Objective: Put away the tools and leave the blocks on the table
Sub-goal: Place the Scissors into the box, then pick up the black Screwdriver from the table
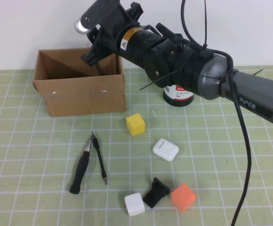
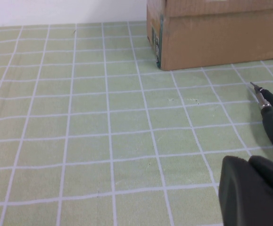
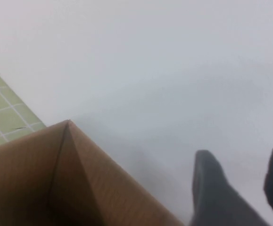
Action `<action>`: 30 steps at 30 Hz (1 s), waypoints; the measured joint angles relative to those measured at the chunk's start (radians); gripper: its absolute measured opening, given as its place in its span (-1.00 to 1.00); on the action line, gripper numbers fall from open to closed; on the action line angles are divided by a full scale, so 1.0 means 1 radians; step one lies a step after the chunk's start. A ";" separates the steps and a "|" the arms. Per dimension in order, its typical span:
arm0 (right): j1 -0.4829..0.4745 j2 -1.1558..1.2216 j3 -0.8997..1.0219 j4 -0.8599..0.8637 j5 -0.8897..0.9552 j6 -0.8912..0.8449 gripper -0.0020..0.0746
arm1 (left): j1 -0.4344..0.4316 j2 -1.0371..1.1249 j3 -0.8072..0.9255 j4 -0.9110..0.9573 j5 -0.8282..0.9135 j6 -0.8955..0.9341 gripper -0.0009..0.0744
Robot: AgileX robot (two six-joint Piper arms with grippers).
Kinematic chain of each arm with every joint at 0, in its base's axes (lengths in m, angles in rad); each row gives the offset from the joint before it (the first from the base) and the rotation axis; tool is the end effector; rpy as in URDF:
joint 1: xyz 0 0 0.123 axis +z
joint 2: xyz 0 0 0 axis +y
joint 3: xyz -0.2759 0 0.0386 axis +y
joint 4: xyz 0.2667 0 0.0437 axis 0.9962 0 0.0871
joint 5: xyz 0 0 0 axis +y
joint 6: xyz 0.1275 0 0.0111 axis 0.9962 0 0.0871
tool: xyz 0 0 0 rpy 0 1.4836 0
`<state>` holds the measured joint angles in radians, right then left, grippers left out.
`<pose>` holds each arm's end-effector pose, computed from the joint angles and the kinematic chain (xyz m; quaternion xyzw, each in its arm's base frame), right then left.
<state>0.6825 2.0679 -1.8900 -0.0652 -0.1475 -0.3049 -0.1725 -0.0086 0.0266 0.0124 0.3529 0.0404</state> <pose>0.4365 0.3564 0.3501 -0.3478 0.5923 0.1166 0.7174 0.1125 -0.0190 0.1623 0.0883 0.7951 -0.0344 0.5991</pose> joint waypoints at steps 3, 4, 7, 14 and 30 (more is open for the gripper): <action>0.000 0.000 0.000 0.036 0.000 0.000 -0.26 | 0.000 0.000 0.000 0.000 0.000 0.000 -0.98; 0.000 0.000 0.000 0.049 0.002 0.000 -0.26 | 0.000 0.000 0.000 0.000 0.000 0.000 -0.98; 0.000 -0.012 0.000 0.072 0.042 0.000 -0.26 | 0.000 0.000 0.000 0.000 0.000 0.000 -0.98; -0.002 -0.070 0.000 0.110 0.129 0.002 -0.43 | 0.000 0.000 0.000 0.000 0.000 0.000 -0.98; -0.166 -0.284 0.000 0.088 0.525 0.013 -0.97 | 0.000 0.000 0.000 0.000 0.000 0.000 -0.98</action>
<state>0.5165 1.7842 -1.8900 0.0231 0.3770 -0.2920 -0.1725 -0.0086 0.0266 0.0124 0.3529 0.0404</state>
